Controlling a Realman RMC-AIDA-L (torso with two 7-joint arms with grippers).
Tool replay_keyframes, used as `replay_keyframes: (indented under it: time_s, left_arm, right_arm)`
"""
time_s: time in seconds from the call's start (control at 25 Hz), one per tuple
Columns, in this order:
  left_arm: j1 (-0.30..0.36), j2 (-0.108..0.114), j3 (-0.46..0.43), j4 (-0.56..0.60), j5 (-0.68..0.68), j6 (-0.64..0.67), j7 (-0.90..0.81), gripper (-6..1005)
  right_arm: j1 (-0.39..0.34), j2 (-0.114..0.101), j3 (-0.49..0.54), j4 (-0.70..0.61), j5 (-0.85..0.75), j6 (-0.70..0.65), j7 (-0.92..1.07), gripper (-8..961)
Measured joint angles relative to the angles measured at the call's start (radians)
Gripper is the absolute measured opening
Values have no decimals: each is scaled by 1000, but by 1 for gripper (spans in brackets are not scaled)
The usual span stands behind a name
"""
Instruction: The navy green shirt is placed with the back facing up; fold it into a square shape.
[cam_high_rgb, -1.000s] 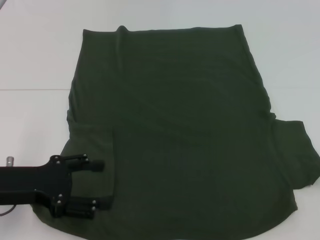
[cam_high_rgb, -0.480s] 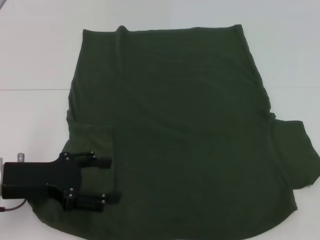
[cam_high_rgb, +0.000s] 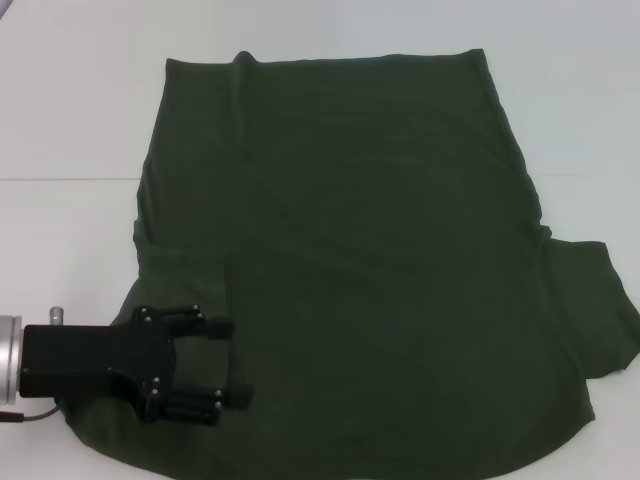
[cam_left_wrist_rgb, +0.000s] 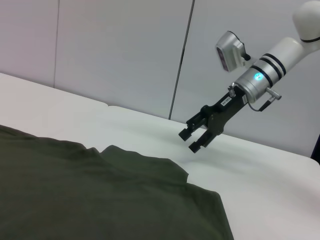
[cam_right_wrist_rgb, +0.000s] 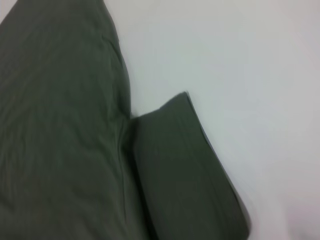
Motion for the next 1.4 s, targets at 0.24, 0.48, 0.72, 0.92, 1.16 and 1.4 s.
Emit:
replay_keyframes:
  time_s: [0.24,0.48,0.72,0.92,1.16,1.4]
  left_arm:
    - [-5,-1,0,-21,-3,-2,1,902]
    - [-8,-2,0,-23,0,-3,1,902]
    - [-8,-4,0,-23,-4,-6,1,902]
    - [-8,-7,0,-24,-2,-7,1,902]
    - [-6,-6,0,-24,-3,-7,1,902]
    - [-8,-6,0,-24,-4,-9,5,902]
  right_arm:
    - [11,0,-1,14,0,26,-22,845]
    - [20,-2,-1,65,0,65,-47,841]
    - [41,7,-1,81,0,102,-70,837]
    - [67,4,-10,143,-4,133,-87,833]
    - [70,-3,-28,171,-6,153,-88,829]
    - [65,-11,-30,166,-6,138,-81,826]
